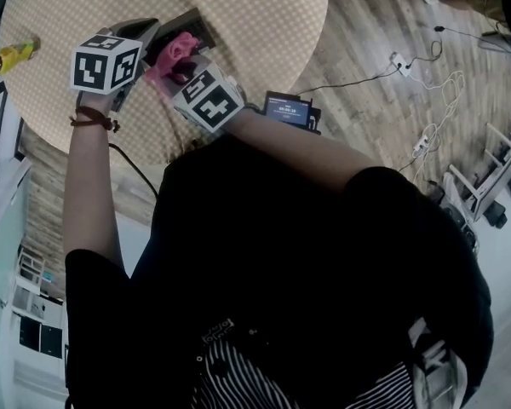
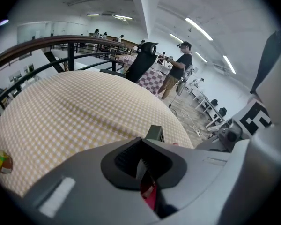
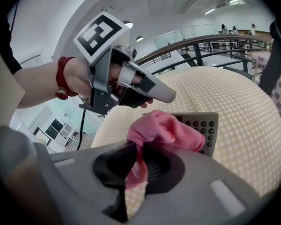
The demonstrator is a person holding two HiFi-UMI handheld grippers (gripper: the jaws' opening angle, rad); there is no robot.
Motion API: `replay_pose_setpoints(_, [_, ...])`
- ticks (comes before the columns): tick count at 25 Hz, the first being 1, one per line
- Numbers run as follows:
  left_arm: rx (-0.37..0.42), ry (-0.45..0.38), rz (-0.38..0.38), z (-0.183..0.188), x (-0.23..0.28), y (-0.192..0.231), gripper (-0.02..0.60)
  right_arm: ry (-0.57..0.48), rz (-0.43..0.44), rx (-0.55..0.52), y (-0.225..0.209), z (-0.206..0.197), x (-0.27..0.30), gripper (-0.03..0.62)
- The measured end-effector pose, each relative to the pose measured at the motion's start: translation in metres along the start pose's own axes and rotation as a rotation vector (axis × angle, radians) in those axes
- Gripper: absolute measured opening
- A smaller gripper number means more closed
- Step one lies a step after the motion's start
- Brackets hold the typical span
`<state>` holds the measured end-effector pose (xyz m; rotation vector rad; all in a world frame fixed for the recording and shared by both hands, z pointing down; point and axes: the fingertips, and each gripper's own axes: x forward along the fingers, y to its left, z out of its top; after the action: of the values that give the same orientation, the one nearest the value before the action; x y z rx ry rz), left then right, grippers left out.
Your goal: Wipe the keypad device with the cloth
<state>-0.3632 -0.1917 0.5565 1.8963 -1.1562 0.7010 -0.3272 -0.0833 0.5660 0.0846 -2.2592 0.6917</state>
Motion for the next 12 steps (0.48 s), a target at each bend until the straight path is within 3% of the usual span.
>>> replay_pose_setpoints(4, [-0.089, -0.052, -0.039, 0.003, -0.001, 0.013, 0.005, -0.03, -0.022, -0.033, -0.003, 0.018, 0.001, 0.048])
replay_pose_setpoints(12, [-0.096, -0.051, -0.005, 0.001, 0.007, 0.015, 0.005, -0.06, -0.048, -0.042, -0.012, 0.04, 0.016, 0.048])
